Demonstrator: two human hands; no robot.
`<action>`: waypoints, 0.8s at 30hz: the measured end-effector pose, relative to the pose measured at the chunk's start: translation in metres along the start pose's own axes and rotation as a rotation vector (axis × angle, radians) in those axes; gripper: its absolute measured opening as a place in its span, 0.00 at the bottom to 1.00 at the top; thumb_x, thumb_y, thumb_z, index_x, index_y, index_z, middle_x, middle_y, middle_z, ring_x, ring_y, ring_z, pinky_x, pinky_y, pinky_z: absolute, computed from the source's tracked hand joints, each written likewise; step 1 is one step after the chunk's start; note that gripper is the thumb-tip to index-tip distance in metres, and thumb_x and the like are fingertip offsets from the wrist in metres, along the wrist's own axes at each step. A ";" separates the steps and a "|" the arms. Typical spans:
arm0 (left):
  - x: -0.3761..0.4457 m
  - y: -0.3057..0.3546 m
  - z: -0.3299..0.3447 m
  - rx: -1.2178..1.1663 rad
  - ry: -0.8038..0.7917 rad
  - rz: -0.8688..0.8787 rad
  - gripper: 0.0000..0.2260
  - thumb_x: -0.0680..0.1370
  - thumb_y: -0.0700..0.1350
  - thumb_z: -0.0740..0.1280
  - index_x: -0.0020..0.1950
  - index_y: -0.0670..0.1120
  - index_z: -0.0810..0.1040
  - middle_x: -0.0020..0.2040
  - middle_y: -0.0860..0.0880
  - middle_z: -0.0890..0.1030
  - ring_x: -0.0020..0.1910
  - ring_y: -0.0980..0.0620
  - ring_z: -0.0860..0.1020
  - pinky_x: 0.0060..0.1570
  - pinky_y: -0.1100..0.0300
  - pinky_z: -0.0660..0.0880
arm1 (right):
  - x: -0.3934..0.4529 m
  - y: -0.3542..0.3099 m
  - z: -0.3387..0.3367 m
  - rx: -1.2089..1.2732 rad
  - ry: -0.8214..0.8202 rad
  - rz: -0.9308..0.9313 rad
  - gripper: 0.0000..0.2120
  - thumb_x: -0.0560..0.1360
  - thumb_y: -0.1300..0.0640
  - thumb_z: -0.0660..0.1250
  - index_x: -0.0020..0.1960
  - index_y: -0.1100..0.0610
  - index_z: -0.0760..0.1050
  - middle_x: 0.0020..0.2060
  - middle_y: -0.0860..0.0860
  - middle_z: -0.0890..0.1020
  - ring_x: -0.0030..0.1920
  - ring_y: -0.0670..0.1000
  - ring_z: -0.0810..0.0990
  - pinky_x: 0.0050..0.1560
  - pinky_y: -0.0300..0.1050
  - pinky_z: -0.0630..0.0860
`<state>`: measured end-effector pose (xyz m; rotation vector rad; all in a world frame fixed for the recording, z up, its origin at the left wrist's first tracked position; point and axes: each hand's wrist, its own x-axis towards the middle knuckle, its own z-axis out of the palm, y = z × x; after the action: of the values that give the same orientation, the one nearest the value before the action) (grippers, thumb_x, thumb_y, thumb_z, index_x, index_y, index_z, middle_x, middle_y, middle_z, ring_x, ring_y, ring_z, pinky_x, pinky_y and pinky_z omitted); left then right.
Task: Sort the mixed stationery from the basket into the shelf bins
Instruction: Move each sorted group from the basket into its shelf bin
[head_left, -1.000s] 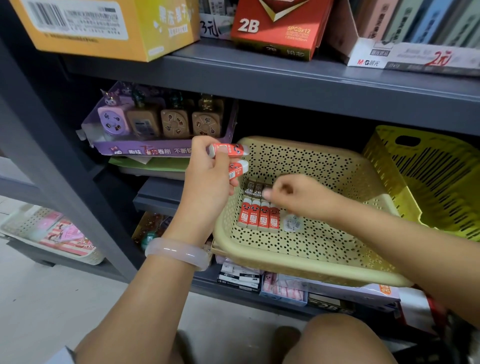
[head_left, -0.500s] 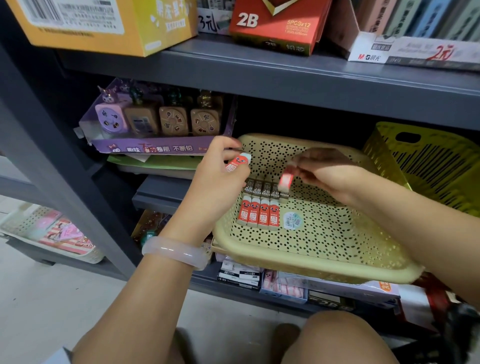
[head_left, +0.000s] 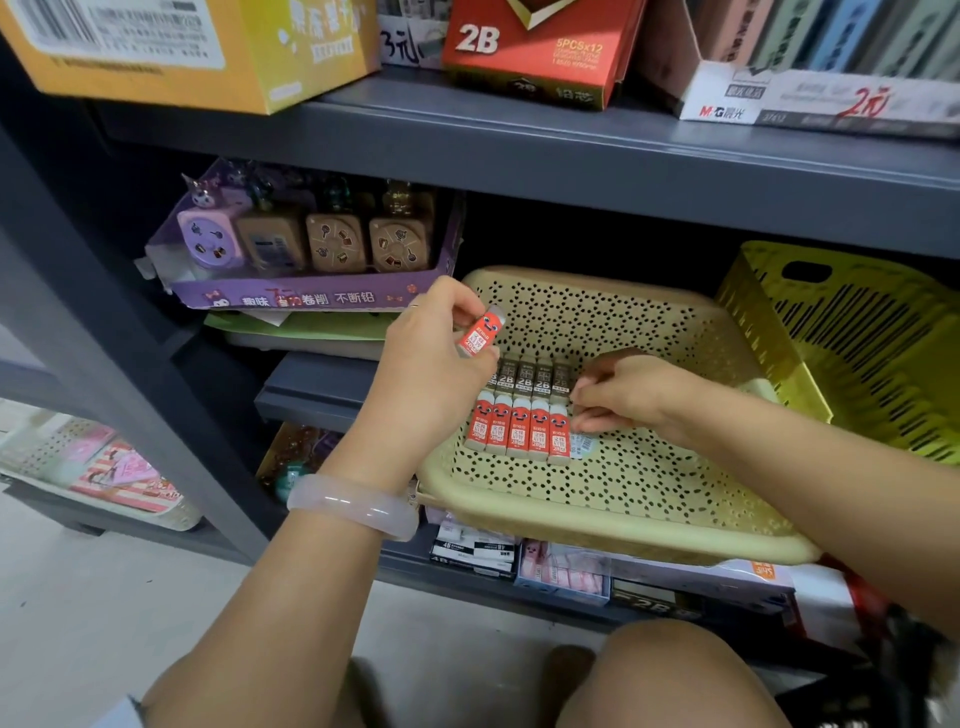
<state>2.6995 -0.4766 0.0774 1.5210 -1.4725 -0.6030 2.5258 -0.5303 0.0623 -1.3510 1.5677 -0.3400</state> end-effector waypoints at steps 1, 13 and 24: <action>0.000 0.001 0.001 0.002 0.007 0.000 0.10 0.73 0.39 0.68 0.46 0.51 0.70 0.47 0.50 0.77 0.39 0.57 0.73 0.34 0.68 0.65 | -0.002 -0.001 -0.001 -0.023 0.015 -0.045 0.05 0.77 0.62 0.63 0.51 0.63 0.73 0.38 0.57 0.81 0.34 0.48 0.80 0.39 0.36 0.79; -0.006 0.014 0.013 0.047 -0.081 0.044 0.08 0.74 0.45 0.69 0.47 0.49 0.70 0.51 0.50 0.75 0.48 0.56 0.76 0.43 0.66 0.71 | -0.007 -0.017 -0.002 0.571 -0.036 -0.347 0.09 0.76 0.66 0.62 0.41 0.58 0.78 0.33 0.50 0.82 0.33 0.43 0.80 0.35 0.31 0.77; -0.005 0.009 0.012 0.067 -0.094 0.017 0.02 0.78 0.47 0.61 0.48 0.53 0.72 0.53 0.52 0.75 0.46 0.67 0.73 0.39 0.76 0.66 | 0.014 0.008 -0.017 -0.205 -0.083 0.065 0.08 0.77 0.59 0.63 0.46 0.63 0.76 0.34 0.53 0.78 0.33 0.46 0.75 0.37 0.34 0.77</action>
<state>2.6833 -0.4736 0.0782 1.5479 -1.5898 -0.6280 2.5094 -0.5458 0.0579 -1.4467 1.6062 -0.0836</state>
